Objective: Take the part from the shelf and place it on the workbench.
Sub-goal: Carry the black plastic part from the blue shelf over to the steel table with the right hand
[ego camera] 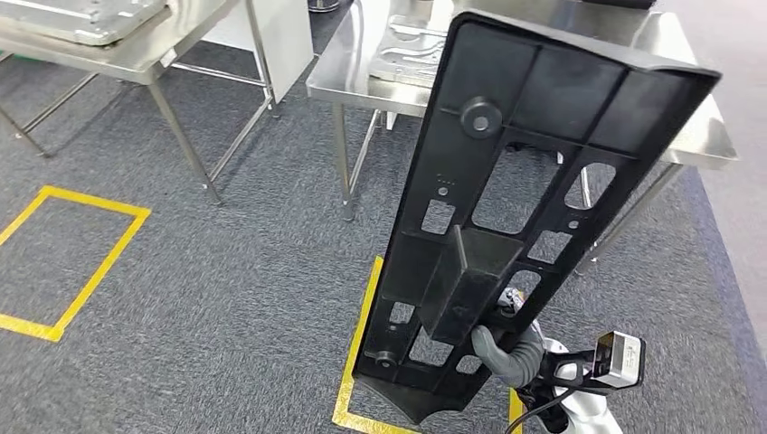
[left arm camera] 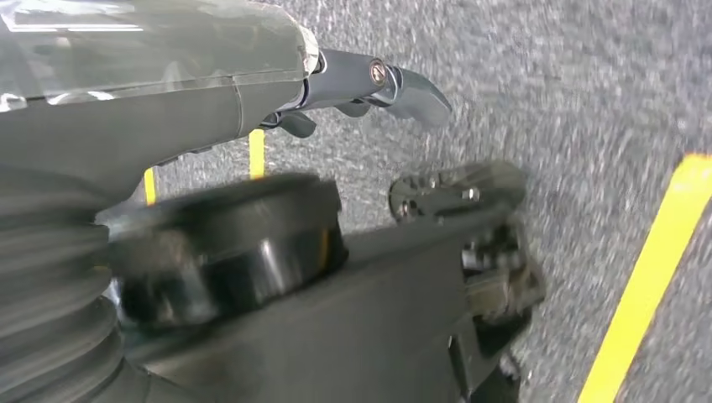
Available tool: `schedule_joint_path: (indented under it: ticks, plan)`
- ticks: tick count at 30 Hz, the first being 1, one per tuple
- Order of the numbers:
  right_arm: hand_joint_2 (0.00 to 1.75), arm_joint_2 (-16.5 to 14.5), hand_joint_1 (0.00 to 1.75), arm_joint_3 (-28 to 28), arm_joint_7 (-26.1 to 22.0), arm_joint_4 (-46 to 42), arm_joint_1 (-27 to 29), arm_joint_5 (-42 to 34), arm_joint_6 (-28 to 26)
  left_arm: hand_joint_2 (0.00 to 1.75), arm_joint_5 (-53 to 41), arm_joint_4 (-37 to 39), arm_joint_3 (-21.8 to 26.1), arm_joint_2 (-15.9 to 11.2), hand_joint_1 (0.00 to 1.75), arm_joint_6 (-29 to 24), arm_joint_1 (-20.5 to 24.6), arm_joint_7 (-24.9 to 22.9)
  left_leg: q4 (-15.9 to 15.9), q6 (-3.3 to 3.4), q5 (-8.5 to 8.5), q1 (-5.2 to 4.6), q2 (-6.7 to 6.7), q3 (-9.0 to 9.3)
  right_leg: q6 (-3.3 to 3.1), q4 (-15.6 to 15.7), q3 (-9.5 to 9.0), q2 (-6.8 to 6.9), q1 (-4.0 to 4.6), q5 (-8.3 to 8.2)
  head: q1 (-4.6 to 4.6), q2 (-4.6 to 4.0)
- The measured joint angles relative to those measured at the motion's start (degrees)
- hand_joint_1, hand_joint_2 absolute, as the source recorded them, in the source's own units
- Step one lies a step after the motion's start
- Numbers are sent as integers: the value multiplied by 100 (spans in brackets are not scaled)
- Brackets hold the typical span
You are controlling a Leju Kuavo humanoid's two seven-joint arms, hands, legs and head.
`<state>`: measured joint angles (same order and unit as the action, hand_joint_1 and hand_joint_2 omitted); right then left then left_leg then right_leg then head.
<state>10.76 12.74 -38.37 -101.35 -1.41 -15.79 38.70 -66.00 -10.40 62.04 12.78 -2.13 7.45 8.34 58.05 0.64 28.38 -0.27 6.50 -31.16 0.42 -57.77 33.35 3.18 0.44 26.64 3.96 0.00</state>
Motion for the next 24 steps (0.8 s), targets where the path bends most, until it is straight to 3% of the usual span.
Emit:
schedule_joint_path:
  ticks: [1,3,5,6,7,8,9,11,13,15,17,18,20,22,23,24]
  plan:
    - [175,5,175,-11,13,-1,-7,-10,12,175,1,0,-13,2,0,-2,7,-1,23,-34,32,4,-43,11,-21,33,-13,-66,-20,-20,0,0]
    - [175,13,175,-21,40,-4,-42,-27,30,175,8,0,-30,3,0,-7,18,4,342,-90,253,21,-302,-106,-68,93,-42,-192,-68,-62,0,0]
    - [175,15,175,-21,58,-4,-73,-40,39,175,17,0,-34,2,0,-10,1,8,1094,-120,631,44,-550,-453,-93,99,-35,-321,-78,-71,0,0]
    - [175,15,175,-21,69,-3,-77,-47,41,175,25,0,-34,0,0,-11,-13,9,1448,-132,757,49,-590,-629,-98,94,-29,-393,-79,-70,0,0]
    - [175,16,175,-21,80,0,-76,-56,44,175,30,0,-34,-2,0,-13,-23,11,1640,-140,776,54,-605,-733,-99,86,-28,-468,-80,-69,0,0]
    - [175,16,175,-21,91,4,-77,-70,48,175,35,0,-33,-3,0,-15,-25,15,1599,-145,670,62,-613,-730,-95,75,-29,-546,-81,-67,0,0]
    - [175,17,175,-21,103,8,-81,-87,50,175,38,0,-34,-4,0,-15,-22,20,1332,-146,466,74,-638,-619,-85,60,-34,-622,-84,-61,0,0]
    - [175,22,175,-21,125,15,-104,-135,39,175,36,0,-35,-7,0,-13,-18,30,542,-142,70,119,-883,-285,-42,5,-17,-763,-85,-35,0,0]
    - [175,33,175,-20,158,17,-126,-173,2,175,25,0,-38,-8,0,-10,-25,33,129,-118,-49,141,-1108,-113,27,-44,46,-891,-94,-32,0,0]
    - [175,49,175,-19,180,15,-112,-189,-51,175,8,0,-43,-11,0,-10,-31,33,92,-56,-41,126,-1058,-97,110,-40,95,-1009,-120,-57,0,0]
    - [175,69,175,-17,185,1,-90,-193,-82,175,0,0,-51,-14,0,-11,-31,36,28,28,-73,126,-926,-65,180,-126,149,-853,-123,4,-1,0]
    - [175,79,175,-16,189,-7,-94,-193,-87,175,-1,0,-56,-13,0,-12,-31,37,-3,62,-87,133,-851,-50,208,-315,243,-696,-116,115,-2,0]
    - [175,89,175,-8,203,-19,-109,-192,-108,175,-1,0,-61,-15,0,-12,-48,40,-21,99,-82,119,-699,-40,252,-1020,600,-414,-117,456,-2,0]
    - [175,88,175,5,245,-20,-108,-189,-149,175,2,0,-63,-17,0,-15,-70,40,-17,109,-63,109,-544,-38,278,-1631,919,-353,-136,635,-1,0]
    - [175,88,175,15,272,-22,-106,-188,-169,175,9,0,-63,-18,0,-17,-73,42,-16,107,-52,107,-470,-31,280,-1642,928,-337,-141,566,-1,0]
    - [175,88,175,25,296,-25,-107,-190,-185,175,19,0,-64,-17,0,-19,-73,46,-15,98,-38,106,-405,-16,273,-1408,807,-310,-142,398,0,0]
